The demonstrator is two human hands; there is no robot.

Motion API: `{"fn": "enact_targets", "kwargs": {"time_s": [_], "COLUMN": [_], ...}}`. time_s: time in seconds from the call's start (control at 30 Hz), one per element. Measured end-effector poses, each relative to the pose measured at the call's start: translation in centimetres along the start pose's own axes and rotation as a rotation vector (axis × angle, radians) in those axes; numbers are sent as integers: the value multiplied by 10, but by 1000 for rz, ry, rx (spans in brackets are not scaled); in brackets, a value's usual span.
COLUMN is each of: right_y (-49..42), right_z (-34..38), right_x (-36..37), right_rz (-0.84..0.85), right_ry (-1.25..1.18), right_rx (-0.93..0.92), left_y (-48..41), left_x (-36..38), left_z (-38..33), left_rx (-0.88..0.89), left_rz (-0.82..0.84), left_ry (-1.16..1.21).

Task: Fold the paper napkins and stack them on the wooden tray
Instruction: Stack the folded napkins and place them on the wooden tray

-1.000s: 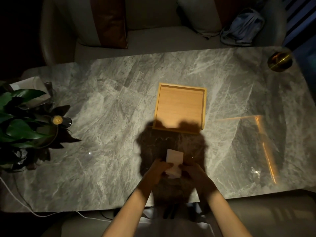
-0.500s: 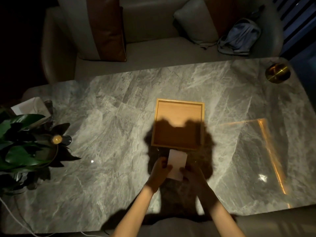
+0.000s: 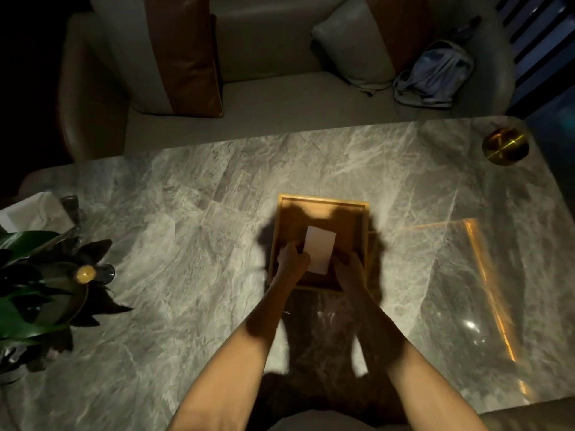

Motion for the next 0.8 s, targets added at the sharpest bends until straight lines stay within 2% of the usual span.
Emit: {"fn": "enact_targets", "kwargs": {"time_s": [0.07, 0.23, 0.37, 0.5, 0.63, 0.7, 0.73, 0.8], "right_y": [-5, -20, -29, -32, -29, -27, -27, -19], "right_z": [-6, -10, -10, -13, -11, -8, -4, 8], "right_x": [-1, 19, 22, 21, 28, 22, 13, -17], "right_rz": [-42, 11, 107, 118, 188, 131, 52, -166], "right_ry": [-23, -80, 61, 125, 163, 114, 108, 265], "right_rx": [4, 59, 53, 85, 85, 37, -34, -187], "left_y": [-2, -1, 2, -1, 3, 5, 3, 4], "left_x": [2, 15, 20, 14, 14, 11, 6, -14], "left_z": [-2, -17, -26, -25, -24, -20, -17, -10], "left_rx": [16, 65, 86, 96, 85, 62, 58, 81], "left_rz": [-6, 67, 61, 29, 64, 59, 0, -236], "left_ry": [-3, -65, -134, -102, -85, -78, -107, -195]}}
Point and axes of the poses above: each hand's wrist, its own y-axis away from the middle knuckle, its own x-axis out of the palm, z = x × y, the point moved 8 cm from there along -y, towards the middle knuckle, and after that the axes turned 12 degrees about -x, right-handed, at the moved point
